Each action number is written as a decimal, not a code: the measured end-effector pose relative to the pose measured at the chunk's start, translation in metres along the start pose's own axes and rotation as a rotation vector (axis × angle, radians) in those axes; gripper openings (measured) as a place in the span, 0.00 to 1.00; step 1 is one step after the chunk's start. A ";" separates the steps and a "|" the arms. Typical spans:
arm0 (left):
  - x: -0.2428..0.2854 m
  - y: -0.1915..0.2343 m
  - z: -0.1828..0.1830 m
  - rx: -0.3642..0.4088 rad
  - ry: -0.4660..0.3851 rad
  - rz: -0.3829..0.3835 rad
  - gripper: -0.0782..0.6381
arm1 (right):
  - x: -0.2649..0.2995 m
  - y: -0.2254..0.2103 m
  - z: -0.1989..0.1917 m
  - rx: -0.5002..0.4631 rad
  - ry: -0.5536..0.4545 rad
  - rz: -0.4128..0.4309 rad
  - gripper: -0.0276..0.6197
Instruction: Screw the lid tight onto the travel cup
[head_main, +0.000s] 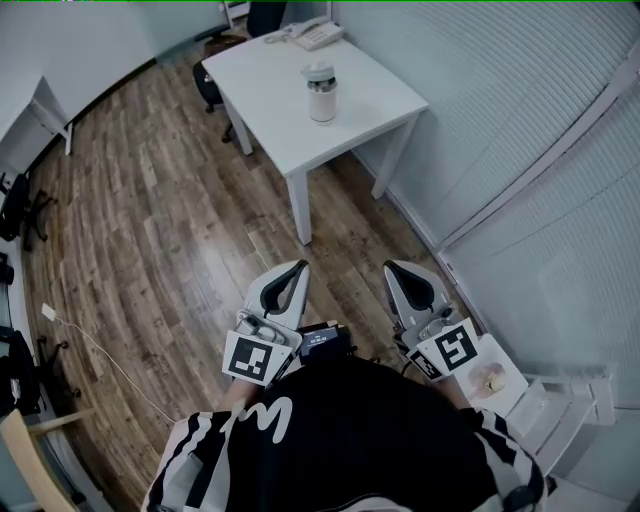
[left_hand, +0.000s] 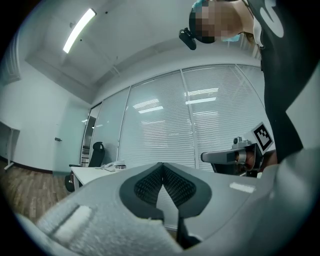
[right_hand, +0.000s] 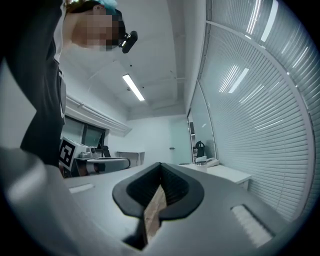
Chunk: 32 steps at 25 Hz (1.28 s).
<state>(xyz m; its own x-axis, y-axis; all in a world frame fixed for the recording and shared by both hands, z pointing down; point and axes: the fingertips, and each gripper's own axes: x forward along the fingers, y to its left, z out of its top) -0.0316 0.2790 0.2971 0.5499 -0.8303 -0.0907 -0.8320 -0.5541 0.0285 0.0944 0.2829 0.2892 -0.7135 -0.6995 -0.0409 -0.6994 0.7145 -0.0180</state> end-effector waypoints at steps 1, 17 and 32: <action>0.007 0.000 0.000 0.003 0.000 -0.001 0.11 | 0.002 -0.007 0.000 0.001 0.000 -0.001 0.04; 0.071 0.008 -0.008 0.018 -0.002 0.039 0.11 | 0.023 -0.069 -0.012 0.018 0.011 0.040 0.04; 0.079 0.018 -0.005 0.017 -0.002 0.078 0.11 | 0.034 -0.074 -0.013 0.032 0.005 0.089 0.04</action>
<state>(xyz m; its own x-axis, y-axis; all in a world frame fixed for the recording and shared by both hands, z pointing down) -0.0027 0.2034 0.2957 0.4834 -0.8706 -0.0914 -0.8733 -0.4868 0.0184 0.1213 0.2056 0.3025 -0.7728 -0.6335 -0.0382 -0.6319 0.7737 -0.0463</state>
